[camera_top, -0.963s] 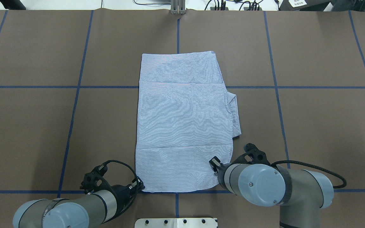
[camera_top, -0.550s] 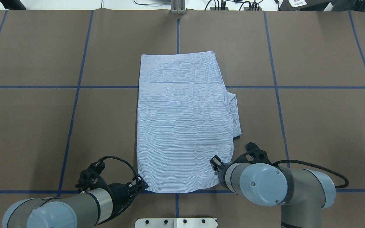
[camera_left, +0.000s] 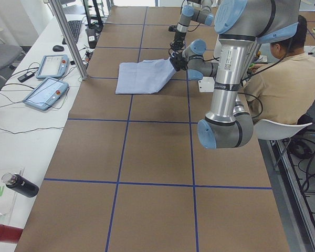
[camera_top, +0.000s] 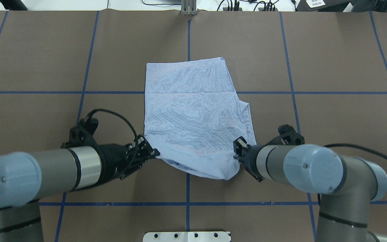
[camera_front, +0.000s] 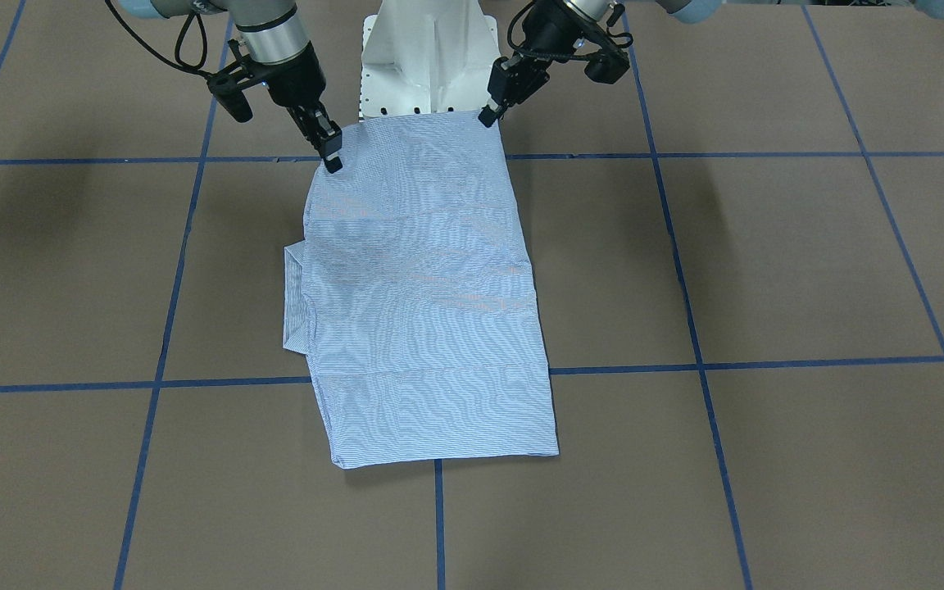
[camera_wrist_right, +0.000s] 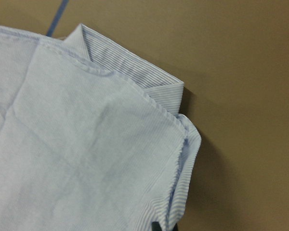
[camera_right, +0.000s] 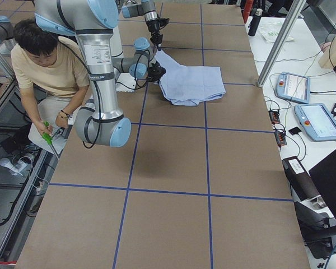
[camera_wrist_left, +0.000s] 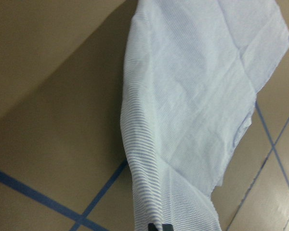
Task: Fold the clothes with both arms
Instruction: 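Lift the near edge with both grippers and fold it over toward the far edge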
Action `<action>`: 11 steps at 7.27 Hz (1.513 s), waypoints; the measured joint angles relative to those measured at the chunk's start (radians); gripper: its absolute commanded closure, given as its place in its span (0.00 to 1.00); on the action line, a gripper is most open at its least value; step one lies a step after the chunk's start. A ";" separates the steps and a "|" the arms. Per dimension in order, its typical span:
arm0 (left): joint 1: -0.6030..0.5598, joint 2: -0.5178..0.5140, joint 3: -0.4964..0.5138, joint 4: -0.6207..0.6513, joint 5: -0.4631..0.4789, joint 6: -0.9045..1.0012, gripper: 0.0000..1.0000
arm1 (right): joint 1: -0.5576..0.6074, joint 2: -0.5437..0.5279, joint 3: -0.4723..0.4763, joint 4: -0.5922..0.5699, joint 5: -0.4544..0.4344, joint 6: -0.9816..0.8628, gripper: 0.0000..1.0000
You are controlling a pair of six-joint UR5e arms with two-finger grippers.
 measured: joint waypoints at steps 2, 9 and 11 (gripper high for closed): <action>-0.187 -0.105 0.143 -0.004 -0.124 0.067 1.00 | 0.184 0.134 -0.158 0.020 0.170 -0.017 1.00; -0.401 -0.398 0.875 -0.285 -0.177 0.164 0.19 | 0.423 0.567 -1.019 0.286 0.370 -0.363 0.00; -0.427 -0.423 0.969 -0.317 -0.143 0.244 0.06 | 0.509 0.659 -1.155 0.306 0.428 -0.543 0.00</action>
